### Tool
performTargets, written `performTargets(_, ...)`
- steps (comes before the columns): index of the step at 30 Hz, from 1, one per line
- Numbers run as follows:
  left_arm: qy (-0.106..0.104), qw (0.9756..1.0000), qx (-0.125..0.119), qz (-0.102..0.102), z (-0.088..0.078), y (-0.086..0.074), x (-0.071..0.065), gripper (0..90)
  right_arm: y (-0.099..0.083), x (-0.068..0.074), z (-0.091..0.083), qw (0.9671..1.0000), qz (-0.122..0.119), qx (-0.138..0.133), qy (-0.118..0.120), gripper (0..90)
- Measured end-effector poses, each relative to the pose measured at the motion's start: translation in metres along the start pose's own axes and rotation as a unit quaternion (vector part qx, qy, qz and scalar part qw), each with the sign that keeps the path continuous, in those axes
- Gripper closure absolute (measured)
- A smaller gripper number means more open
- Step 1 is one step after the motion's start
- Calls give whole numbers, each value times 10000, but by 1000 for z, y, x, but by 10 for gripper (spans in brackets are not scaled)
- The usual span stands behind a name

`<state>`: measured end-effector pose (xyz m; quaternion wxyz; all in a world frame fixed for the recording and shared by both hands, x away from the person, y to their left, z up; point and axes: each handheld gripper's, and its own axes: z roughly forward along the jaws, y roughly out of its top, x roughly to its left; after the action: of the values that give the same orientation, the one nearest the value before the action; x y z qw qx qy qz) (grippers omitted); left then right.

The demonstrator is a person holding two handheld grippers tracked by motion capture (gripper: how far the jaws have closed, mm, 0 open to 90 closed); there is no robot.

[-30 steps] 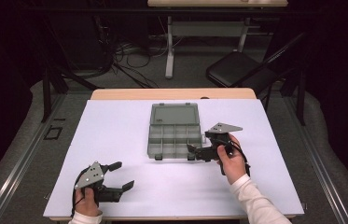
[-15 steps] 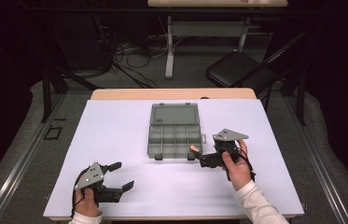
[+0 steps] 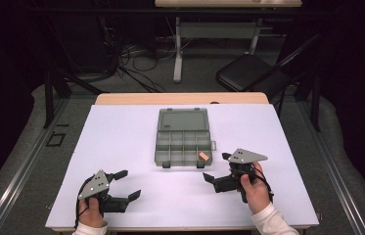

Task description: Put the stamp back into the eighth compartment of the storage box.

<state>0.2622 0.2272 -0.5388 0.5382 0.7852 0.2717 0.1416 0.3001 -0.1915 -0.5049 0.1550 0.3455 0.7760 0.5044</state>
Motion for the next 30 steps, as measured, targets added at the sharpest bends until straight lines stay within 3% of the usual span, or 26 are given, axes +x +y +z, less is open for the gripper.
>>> performTargets(9, 14, 10000, -19, 15, 0, 0, -1, 161, -20, 8, -19, 9995, -290, -10, 136, 0)
performTargets(23, 10, 10000, -25, -4, 0, 0, -1, 161, -51, 5, -37, 9999, -115, 81, -9, 0)
performTargets(30, 5, 10000, -31, -1, 0, 0, -1, 161, -56, 0, -36, 9997, -188, 68, -138, 0)
